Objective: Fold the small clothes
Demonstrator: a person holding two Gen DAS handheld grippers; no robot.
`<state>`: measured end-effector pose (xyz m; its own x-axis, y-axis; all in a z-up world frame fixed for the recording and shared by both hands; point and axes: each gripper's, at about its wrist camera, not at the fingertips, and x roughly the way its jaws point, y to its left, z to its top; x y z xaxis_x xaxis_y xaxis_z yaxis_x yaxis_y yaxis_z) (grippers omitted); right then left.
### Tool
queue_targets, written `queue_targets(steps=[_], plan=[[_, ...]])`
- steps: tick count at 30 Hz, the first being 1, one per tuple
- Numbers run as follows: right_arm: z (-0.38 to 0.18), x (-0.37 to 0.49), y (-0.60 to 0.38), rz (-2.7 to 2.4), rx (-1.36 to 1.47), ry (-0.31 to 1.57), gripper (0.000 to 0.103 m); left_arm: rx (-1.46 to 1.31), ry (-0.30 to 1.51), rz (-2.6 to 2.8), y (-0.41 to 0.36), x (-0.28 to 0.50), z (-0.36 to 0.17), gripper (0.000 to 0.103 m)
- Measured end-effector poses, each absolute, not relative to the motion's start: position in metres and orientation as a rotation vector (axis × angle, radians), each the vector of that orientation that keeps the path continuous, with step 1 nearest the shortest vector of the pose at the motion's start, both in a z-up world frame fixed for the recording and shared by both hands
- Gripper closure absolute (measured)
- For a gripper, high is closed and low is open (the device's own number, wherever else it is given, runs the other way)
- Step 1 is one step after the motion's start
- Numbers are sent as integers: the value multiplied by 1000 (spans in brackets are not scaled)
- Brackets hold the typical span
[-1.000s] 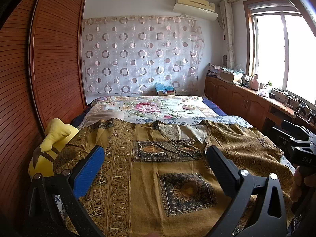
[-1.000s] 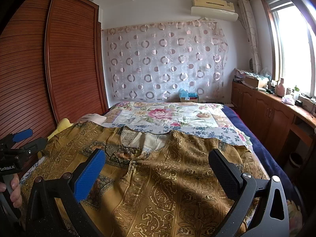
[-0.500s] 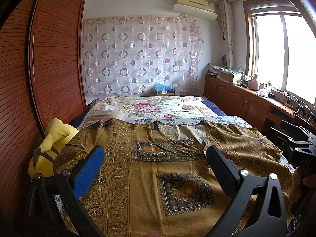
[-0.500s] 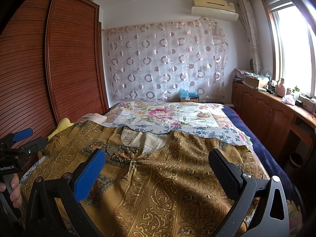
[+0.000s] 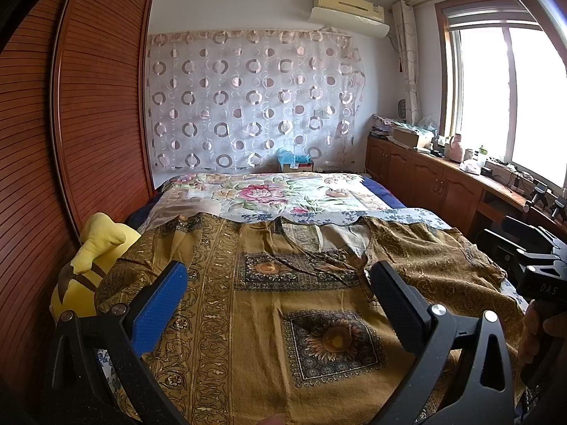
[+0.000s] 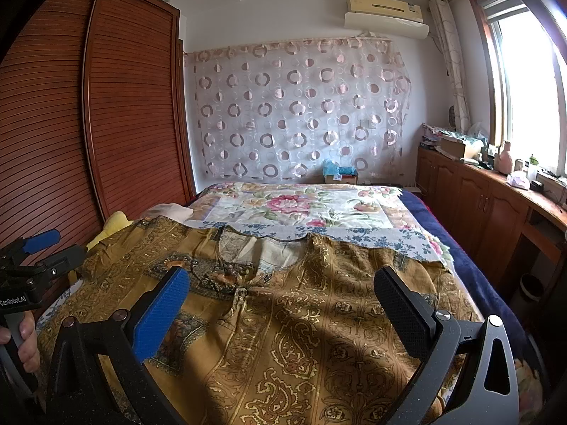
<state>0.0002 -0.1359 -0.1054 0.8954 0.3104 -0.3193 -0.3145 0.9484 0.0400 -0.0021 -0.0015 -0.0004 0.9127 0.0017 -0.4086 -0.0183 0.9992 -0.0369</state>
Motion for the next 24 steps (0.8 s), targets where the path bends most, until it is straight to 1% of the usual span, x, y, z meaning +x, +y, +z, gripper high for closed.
queue_targets(steps=[11,24], plan=[[-114,11,-129,352,-21,360,0,-47,458,15,0,-1,-4,0],[-121,23,-123,402,-43,432,0,-49,545,82,53,10,-32,0]])
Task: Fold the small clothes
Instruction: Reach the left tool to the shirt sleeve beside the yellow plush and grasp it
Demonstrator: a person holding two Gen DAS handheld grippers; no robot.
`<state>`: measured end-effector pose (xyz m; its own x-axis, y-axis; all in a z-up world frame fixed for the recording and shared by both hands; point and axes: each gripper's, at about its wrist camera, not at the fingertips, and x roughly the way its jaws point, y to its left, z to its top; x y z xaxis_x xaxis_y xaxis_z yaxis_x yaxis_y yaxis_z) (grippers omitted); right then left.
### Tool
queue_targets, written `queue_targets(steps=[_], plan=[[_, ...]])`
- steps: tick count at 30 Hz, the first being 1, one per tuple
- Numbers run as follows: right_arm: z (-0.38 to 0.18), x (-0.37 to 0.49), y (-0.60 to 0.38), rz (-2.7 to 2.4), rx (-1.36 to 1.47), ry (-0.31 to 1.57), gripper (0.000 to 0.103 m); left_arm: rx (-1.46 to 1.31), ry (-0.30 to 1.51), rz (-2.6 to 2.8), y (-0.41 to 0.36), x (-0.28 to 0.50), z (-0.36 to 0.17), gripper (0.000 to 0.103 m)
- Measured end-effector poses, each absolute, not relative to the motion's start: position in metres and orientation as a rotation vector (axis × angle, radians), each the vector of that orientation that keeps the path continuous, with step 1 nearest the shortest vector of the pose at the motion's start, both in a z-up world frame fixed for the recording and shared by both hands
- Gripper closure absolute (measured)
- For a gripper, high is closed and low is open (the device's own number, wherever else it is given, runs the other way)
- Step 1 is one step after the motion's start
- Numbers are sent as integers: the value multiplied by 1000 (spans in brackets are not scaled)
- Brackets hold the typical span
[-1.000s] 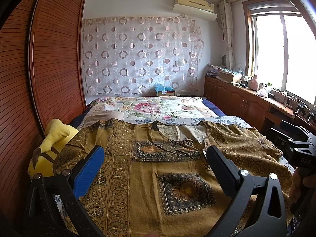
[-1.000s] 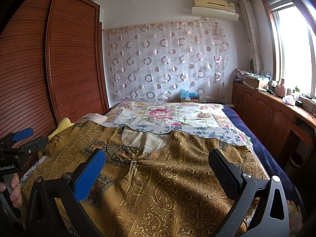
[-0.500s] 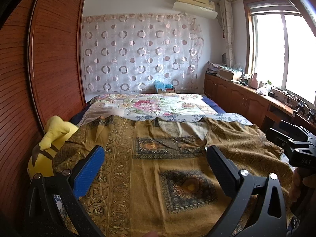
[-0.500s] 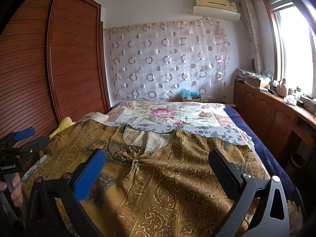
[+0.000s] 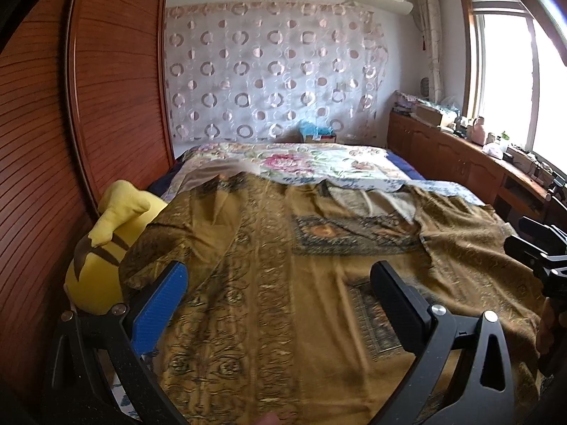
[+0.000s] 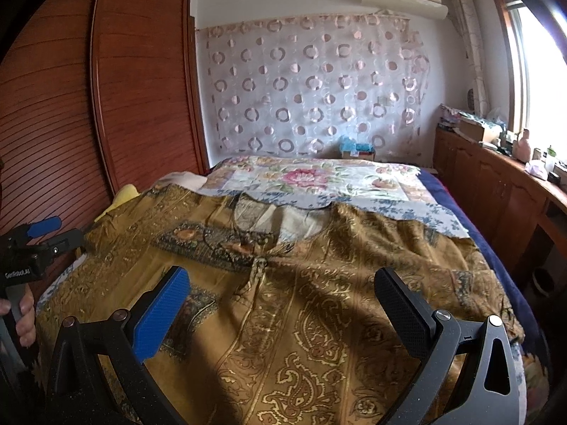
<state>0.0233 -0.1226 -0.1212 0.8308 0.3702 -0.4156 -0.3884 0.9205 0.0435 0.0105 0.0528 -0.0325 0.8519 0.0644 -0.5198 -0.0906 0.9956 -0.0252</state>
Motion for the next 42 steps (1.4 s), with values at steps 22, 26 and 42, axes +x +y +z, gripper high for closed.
queue_targets(steps=[22,26,42], plan=[[-119,31,-119,519,-129,529,0,-134,623,157,164,24,-56,7],[-119,37,-117,540,-139,532,0,-110,672,154,174,39,-66,15],[-113,67,-107,644,-176,543,0,-161,811,39,191,70,-90,69]])
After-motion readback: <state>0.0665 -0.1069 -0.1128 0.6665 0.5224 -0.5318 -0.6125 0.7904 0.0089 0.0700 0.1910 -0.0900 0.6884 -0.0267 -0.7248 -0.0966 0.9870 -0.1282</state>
